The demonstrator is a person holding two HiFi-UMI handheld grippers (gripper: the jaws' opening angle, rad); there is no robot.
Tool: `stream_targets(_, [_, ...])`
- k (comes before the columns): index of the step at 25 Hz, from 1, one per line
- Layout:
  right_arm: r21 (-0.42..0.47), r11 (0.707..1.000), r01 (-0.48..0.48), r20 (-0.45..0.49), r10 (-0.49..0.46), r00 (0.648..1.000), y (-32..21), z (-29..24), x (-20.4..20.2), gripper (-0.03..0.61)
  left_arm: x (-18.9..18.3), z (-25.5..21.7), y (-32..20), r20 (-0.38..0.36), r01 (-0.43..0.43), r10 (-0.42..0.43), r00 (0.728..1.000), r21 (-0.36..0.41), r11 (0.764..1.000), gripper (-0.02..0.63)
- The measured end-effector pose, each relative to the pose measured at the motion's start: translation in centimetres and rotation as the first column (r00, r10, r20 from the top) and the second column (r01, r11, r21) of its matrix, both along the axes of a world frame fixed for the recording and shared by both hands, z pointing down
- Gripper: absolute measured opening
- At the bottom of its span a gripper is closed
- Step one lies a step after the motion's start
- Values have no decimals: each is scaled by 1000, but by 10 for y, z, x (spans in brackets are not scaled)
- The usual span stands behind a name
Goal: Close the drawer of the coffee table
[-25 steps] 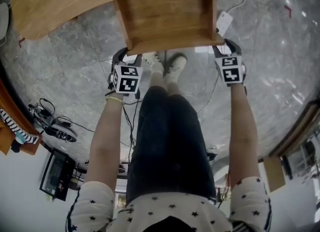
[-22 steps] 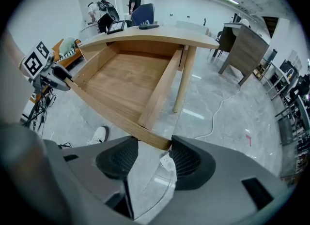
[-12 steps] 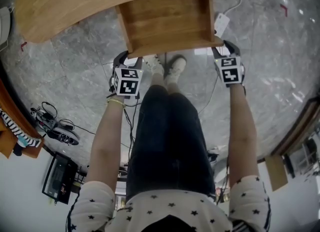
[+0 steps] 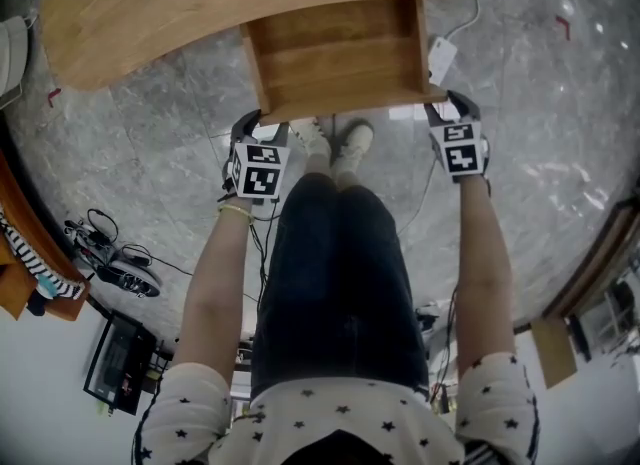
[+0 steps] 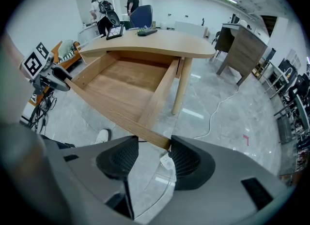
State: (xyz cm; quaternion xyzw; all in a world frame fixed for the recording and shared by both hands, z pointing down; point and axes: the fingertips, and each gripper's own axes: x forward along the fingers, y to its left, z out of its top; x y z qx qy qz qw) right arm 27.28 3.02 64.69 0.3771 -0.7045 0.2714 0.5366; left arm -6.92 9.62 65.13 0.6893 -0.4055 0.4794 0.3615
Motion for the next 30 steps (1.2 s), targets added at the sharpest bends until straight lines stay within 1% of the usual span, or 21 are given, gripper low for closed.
stream_targets(8, [-7, 1000, -9, -6, 9, 1000, 0, 0, -4, 219, -4, 0, -4, -1, -15, 15, 1000, -6, 1000, 224])
stream_targets(15, [1, 1000, -9, -16, 9, 1000, -6, 0, -3, 219, -3, 0, -9, -7, -14, 14, 1000, 4, 1000, 222])
stream_targets(23, [23, 1000, 3, -31, -3, 1000, -26, 0, -3, 218, -3, 0, -24, -21, -15, 16, 1000, 20, 1000, 219])
stream_targets(30, [37, 999, -4, -37, 5, 999, -34, -2, -5, 215, -5, -1, -31, -25, -22, 22, 999, 24, 999, 216])
